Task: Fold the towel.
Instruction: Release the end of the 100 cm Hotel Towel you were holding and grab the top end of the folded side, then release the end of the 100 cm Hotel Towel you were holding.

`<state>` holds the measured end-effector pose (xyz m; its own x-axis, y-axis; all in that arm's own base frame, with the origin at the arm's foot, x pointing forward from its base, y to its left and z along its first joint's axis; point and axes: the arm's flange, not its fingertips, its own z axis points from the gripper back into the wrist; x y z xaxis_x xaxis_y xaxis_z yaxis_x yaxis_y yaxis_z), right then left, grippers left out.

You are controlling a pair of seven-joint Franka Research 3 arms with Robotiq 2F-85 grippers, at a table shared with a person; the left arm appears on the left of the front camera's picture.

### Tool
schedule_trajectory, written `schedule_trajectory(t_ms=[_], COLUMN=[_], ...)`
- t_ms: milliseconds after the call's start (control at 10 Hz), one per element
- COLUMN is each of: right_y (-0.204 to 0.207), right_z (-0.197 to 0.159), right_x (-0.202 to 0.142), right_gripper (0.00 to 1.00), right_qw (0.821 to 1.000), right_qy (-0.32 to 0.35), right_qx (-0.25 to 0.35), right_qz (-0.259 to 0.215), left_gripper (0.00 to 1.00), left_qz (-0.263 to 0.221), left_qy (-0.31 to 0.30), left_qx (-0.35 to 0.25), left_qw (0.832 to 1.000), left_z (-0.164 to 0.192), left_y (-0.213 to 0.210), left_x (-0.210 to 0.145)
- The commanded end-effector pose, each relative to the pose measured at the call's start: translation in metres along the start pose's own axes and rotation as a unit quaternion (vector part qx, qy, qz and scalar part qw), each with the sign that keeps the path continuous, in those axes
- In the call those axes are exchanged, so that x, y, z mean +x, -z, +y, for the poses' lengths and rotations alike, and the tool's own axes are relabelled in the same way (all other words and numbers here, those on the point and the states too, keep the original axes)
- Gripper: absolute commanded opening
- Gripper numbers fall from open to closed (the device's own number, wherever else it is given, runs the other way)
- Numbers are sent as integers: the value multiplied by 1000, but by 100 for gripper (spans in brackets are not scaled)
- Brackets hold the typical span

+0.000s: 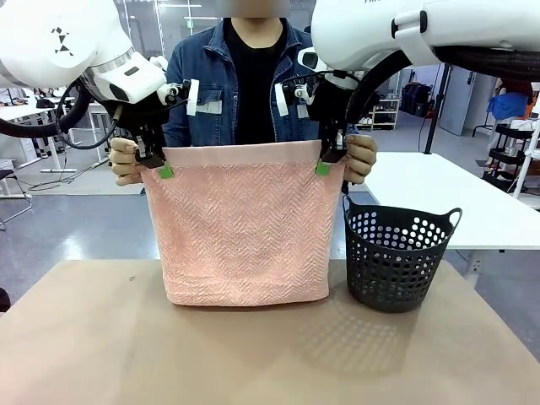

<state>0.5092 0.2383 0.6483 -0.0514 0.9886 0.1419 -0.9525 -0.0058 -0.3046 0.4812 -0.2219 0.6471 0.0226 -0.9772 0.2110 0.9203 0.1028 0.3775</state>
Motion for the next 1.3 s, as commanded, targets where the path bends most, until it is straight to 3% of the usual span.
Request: schedule_trajectory(t_ms=[0, 100, 1200], right_y=[6, 0, 0], right_z=[3, 0, 0], right_x=[-7, 0, 0], right_gripper=[0, 0, 0], right_qw=[1000, 1000, 1000], right_qy=[25, 0, 0], right_qx=[-9, 0, 0], right_qz=[0, 0, 0], left_gripper=[0, 0, 0], left_qz=[1, 0, 0], left_qy=[-21, 0, 0], left_qx=[-6, 0, 0], left_qw=[1000, 1000, 1000], left_z=[-10, 0, 0], left_y=[6, 0, 0], left_x=[-18, 0, 0])
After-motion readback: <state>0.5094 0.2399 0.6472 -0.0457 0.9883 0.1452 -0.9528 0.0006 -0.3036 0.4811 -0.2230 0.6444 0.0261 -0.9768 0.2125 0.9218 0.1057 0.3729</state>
